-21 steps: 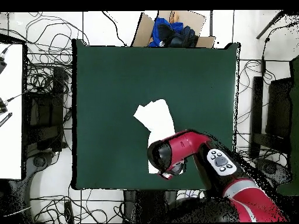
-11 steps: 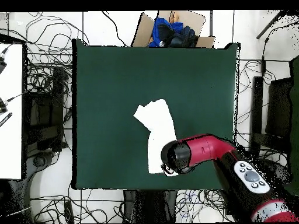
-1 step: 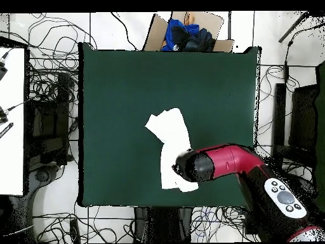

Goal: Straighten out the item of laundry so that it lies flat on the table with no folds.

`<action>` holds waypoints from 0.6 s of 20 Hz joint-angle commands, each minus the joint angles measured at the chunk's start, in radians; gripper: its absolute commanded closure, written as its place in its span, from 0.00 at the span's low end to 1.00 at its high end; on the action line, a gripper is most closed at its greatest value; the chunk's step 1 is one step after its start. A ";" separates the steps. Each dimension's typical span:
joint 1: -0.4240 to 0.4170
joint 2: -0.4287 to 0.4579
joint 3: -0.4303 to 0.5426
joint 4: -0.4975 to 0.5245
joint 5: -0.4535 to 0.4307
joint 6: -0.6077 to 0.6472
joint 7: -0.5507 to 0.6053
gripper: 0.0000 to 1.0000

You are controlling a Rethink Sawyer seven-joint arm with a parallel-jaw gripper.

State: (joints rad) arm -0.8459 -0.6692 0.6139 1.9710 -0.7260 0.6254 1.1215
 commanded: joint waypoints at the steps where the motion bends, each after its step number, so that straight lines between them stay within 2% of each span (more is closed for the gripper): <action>1: -0.018 -0.007 0.153 0.035 0.050 -0.142 0.016 0.00; 5: -0.013 -0.016 0.166 0.027 0.036 -0.218 0.051 0.00; 12: 0.047 -0.049 0.102 0.001 -0.012 -0.261 0.083 0.00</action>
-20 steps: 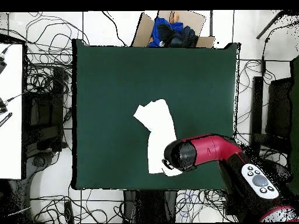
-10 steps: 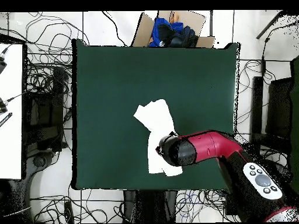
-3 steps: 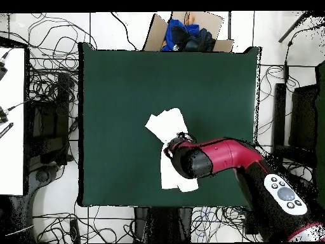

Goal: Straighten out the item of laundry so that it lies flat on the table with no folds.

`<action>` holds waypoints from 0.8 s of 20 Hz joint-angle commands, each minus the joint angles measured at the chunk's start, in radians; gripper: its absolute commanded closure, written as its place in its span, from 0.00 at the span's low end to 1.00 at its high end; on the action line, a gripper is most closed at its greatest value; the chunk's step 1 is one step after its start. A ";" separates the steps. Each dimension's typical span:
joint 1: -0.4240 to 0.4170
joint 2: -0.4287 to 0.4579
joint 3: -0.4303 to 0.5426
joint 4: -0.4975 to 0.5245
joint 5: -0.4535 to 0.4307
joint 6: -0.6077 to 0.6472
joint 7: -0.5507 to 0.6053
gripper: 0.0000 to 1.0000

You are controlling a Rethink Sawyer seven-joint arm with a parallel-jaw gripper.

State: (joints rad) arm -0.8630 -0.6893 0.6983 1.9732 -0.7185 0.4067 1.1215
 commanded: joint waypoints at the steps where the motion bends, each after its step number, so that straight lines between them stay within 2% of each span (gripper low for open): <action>1: 0.074 -0.035 0.006 -0.003 -0.027 -0.052 0.091 0.00; 7: 0.120 -0.046 -0.040 -0.073 -0.048 -0.052 0.108 0.00; 9: 0.127 -0.033 -0.047 -0.097 -0.038 -0.018 0.095 0.00; 16: 0.099 0.064 0.003 -0.137 0.019 0.072 0.004 0.00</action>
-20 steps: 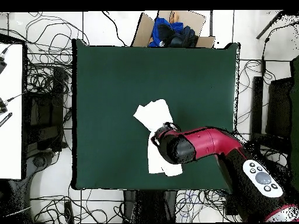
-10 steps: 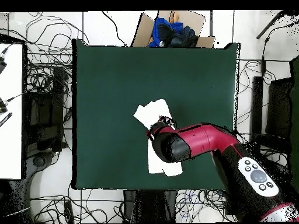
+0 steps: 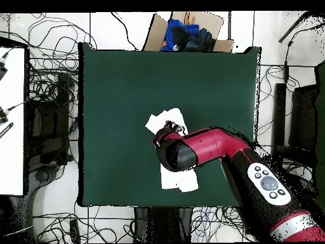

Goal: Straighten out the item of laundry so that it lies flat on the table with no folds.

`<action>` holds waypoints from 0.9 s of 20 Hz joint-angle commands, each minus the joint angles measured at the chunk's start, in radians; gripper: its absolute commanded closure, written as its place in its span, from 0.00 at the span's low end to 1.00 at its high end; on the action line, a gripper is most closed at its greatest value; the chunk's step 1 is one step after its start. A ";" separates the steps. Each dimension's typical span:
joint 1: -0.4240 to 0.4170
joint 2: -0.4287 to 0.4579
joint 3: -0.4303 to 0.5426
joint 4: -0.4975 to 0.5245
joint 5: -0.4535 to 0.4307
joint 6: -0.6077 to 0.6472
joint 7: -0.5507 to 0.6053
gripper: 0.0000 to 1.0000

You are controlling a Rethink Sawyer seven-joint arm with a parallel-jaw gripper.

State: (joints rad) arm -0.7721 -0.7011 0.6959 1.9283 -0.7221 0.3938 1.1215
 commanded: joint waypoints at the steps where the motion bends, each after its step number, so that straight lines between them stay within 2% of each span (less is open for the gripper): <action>1: 0.013 0.079 0.000 -0.097 0.017 0.080 0.008 0.00; 7: 0.032 0.077 -0.005 -0.121 -0.004 0.047 0.024 0.00; 18: 0.006 0.131 0.076 -0.166 0.063 0.135 -0.071 0.00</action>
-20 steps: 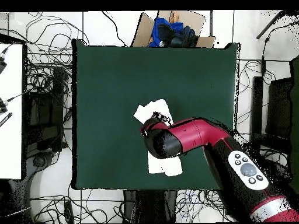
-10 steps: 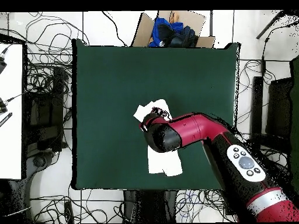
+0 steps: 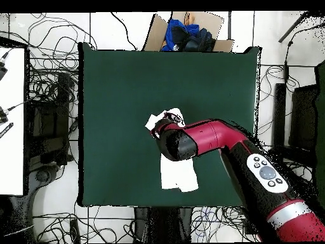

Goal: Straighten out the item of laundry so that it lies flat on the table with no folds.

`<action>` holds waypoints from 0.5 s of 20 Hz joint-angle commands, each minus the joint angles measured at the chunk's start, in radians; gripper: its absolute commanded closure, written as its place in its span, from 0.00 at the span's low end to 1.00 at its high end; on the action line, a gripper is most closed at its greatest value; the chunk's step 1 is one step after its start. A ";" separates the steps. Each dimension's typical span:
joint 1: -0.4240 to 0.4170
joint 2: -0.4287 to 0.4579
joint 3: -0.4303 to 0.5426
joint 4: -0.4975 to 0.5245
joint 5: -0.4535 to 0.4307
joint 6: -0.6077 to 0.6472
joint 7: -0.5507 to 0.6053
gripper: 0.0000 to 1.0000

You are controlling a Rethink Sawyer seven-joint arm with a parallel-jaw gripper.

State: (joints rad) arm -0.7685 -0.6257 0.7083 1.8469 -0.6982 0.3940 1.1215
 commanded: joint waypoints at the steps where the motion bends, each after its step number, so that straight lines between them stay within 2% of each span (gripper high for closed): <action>1: 0.000 0.057 0.064 -0.085 0.038 0.135 -0.077 0.00; 10: 0.016 0.114 0.046 -0.145 -0.012 0.108 -0.105 0.00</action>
State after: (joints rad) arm -0.7714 -0.5792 0.7151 1.8019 -0.6916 0.3940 1.1215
